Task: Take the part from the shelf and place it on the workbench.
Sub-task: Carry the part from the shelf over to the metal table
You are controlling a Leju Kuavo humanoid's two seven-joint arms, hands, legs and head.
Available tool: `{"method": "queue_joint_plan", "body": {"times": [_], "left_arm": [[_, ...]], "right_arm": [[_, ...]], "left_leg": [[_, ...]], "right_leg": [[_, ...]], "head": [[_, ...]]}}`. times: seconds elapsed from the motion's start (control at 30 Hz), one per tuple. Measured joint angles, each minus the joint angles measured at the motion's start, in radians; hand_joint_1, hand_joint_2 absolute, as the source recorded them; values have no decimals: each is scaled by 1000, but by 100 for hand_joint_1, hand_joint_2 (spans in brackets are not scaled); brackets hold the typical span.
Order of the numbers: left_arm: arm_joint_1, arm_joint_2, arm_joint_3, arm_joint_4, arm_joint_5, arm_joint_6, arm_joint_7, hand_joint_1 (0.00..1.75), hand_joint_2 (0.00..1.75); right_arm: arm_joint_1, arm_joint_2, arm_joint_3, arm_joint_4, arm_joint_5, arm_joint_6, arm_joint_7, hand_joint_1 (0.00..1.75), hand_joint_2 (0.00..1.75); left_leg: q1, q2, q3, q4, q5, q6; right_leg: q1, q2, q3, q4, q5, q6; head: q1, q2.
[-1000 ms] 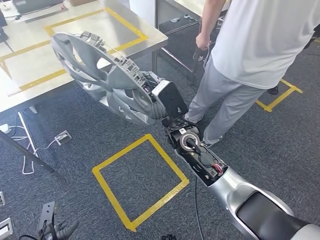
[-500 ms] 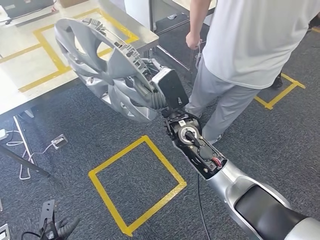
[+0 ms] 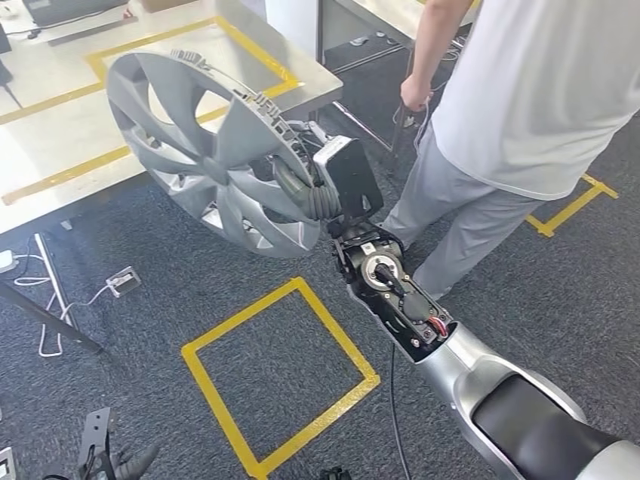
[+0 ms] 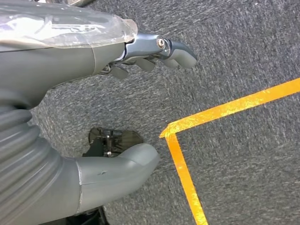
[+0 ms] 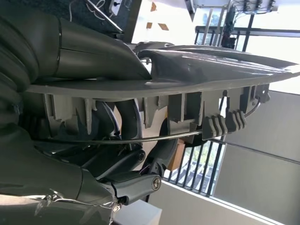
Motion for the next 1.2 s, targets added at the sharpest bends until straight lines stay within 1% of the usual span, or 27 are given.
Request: {"method": "queue_joint_plan", "body": {"times": [0.07,0.1,0.13,0.23,0.3,0.33,0.4,0.43,0.47,0.5,0.57,0.6,0.63,0.67,0.77,0.8,0.83,0.9,0.93,0.97,1.0,1.03,1.07,1.1,1.13,1.17,1.2], "left_arm": [[2,-2,0,0,0,0,-1,0,175],[0,-3,0,0,0,0,-2,0,175],[-1,-3,0,0,-1,0,-2,0,175],[-5,-4,-1,0,-2,1,0,0,175],[-5,-5,-1,0,0,2,0,0,175],[-5,-5,-1,0,1,3,-2,0,175],[-4,-5,-1,0,2,3,-5,0,175],[-2,-5,-1,0,2,3,-6,0,175],[-1,-5,-1,0,2,3,-6,0,175],[-1,-5,-1,0,2,3,-6,0,175],[-1,-4,-1,0,1,2,-6,0,175],[-2,-4,-1,0,1,1,-6,0,175],[-2,-4,-1,0,1,1,-6,0,175],[-2,-4,-1,0,1,0,-6,0,175],[0,-4,-1,0,-1,-3,-6,0,175],[0,-4,-1,0,-1,-3,-6,0,175],[0,-4,0,0,-2,-3,-6,0,175],[1,-4,0,0,-2,-3,-6,0,175],[2,-4,0,0,-2,-3,-6,0,175],[3,-4,-1,0,-2,-3,-6,0,175],[4,-4,-1,0,-3,-4,-5,0,175],[4,-5,-1,0,-3,-5,-5,0,175],[4,-6,-1,0,-4,-6,-4,0,175],[3,-7,-1,0,-5,-7,-3,0,175],[2,-8,-1,0,-5,-8,-2,0,175],[2,-8,-1,0,-6,-9,-1,0,175],[1,-9,-1,0,-5,-9,0,0,175]], "right_arm": [[-1,0,1,4,14,-14,-6,175,175],[-4,0,1,5,29,-28,-15,175,175],[-8,0,2,6,45,-45,-25,175,175],[-18,0,5,6,62,-62,-24,175,175],[-18,0,5,8,40,-38,-4,175,175],[-17,0,6,9,26,-29,-2,175,175],[-17,0,6,11,6,-20,-13,175,175],[-17,0,6,11,-3,-17,-19,175,175],[-16,0,6,11,-8,-11,-22,175,175],[-15,0,6,11,-14,-4,-22,175,175],[-13,0,6,10,-21,7,-19,175,175],[-13,0,6,9,-23,11,-19,175,175],[-12,0,6,7,-25,12,-19,175,175],[-12,0,6,6,-26,14,-19,175,175],[-8,0,6,3,-27,16,-18,175,175],[-7,0,6,2,-27,16,-18,175,175],[-5,0,6,1,-28,17,-18,175,175],[-2,0,6,0,-29,17,-18,175,175],[0,-1,6,0,-29,17,-18,175,175],[3,-1,6,0,-30,17,-18,175,175],[6,-2,6,0,-30,17,-18,175,175],[7,-2,6,-1,-30,17,-18,175,175],[7,-2,6,-2,-30,17,-18,175,175],[7,-2,5,-3,-29,17,-19,175,175],[6,-2,5,-6,-29,16,-20,175,175],[5,-2,5,-8,-29,16,-21,175,175],[4,-2,5,-10,-29,16,-21,175,175]], "left_leg": [[0,-3,14,5,-15,-5],[-2,-4,17,10,-21,-9],[-4,-5,16,13,-25,-13],[-7,-6,10,17,-31,-25],[-6,-2,-3,51,-51,-36],[-4,0,-27,99,-71,-42],[0,2,-107,236,-116,-51],[2,2,-145,291,-126,-54],[4,3,-167,313,-118,-55],[6,3,-169,293,-90,-55],[8,5,-120,160,-4,-52],[7,7,-90,90,25,-49],[5,7,-68,42,40,-46],[3,7,-57,18,40,-41],[2,5,-47,13,27,-24],[3,4,-42,12,24,-17],[4,4,-36,10,21,-11],[1,4,-26,9,13,-1],[-1,4,-20,9,8,2],[-3,3,-14,10,3,3],[-5,1,-7,10,-2,4],[-7,-1,2,10,-8,3],[-8,-2,11,10,-14,2],[-11,-3,18,11,-20,0],[-12,-3,22,12,-25,-3],[-13,-3,22,13,-28,-6],[-13,-3,21,13,-29,-10]], "right_leg": [[0,0,39,-128,92,-3],[0,0,65,-191,121,-6],[0,0,83,-234,131,-12],[1,2,103,-267,120,-29],[-3,3,114,-275,119,-38],[-5,2,119,-278,117,-43],[-6,2,124,-279,112,-49],[-6,2,127,-279,109,-50],[-6,2,131,-279,105,-50],[-7,3,137,-279,100,-50],[-8,3,152,-279,88,-44],[-6,4,156,-278,82,-39],[-4,5,159,-278,77,-33],[-2,5,161,-279,73,-28],[-3,5,164,-278,58,-12],[-4,4,156,-257,43,-8],[-5,3,136,-213,20,-5],[-6,3,64,-67,-36,-3],[-5,3,27,-2,-52,-3],[-5,3,2,33,-49,-3],[-5,3,-5,26,-26,-5],[-3,3,7,-22,16,-9],[-1,3,32,-96,66,-16],[3,3,61,-165,105,-24],[7,3,86,-221,128,-31],[10,3,102,-254,134,-36],[12,3,109,-264,127,-40]], "head": [[3,0],[3,0],[3,0],[0,0],[-5,0],[-9,0],[-14,0],[-14,0],[-15,0],[-15,0],[-16,0],[-18,0],[-18,0],[-18,0],[-16,0],[-15,0],[-12,0],[-8,0],[-6,0],[-6,0],[-5,0],[-3,0],[-1,0],[-3,0],[-5,0],[-6,0],[-8,0]]}}
